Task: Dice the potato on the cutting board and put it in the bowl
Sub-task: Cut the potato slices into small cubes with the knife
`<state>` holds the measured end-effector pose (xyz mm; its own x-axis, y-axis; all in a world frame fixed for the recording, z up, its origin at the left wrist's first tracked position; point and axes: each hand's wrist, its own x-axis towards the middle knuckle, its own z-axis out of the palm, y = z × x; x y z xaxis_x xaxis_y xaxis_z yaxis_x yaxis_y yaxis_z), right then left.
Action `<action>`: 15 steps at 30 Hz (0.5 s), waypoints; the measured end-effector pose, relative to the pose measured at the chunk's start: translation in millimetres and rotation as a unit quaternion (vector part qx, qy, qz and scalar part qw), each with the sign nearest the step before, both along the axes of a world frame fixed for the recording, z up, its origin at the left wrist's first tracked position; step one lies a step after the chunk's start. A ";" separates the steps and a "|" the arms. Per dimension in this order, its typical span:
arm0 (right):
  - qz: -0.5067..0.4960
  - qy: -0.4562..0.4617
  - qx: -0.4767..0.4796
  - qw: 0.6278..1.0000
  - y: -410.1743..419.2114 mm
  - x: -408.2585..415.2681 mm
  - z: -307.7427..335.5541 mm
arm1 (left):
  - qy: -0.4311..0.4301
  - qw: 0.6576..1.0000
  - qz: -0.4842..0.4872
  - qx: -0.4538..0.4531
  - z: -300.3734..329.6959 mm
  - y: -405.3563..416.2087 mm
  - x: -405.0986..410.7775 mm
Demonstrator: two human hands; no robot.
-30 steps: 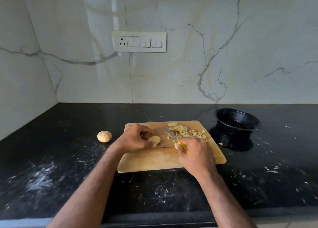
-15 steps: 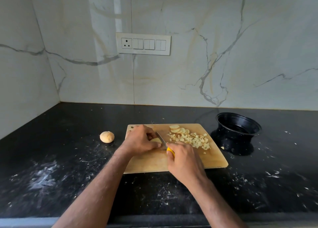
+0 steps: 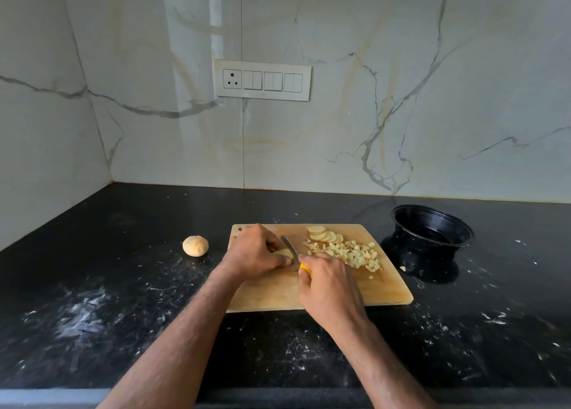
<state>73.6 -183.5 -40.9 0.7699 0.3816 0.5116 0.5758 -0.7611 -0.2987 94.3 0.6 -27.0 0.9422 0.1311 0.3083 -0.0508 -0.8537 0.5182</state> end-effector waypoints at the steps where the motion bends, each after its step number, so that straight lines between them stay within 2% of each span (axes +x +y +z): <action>1: 0.001 0.001 -0.003 1.000 0.4 0.1 0.0 | 0.002 1.000 0.007 -0.002 -0.6 0.0 0.9; 15: -0.013 0.035 -0.006 0.999 10.2 3.2 8.2 | 0.016 0.999 0.028 -0.017 -6.2 0.8 6.9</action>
<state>76.7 -173.3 -32.7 0.8127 0.3676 0.4520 0.5345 -0.7792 -0.3273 101.2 1.4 -33.1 0.9424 0.1937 0.2728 0.0131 -0.8361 0.5484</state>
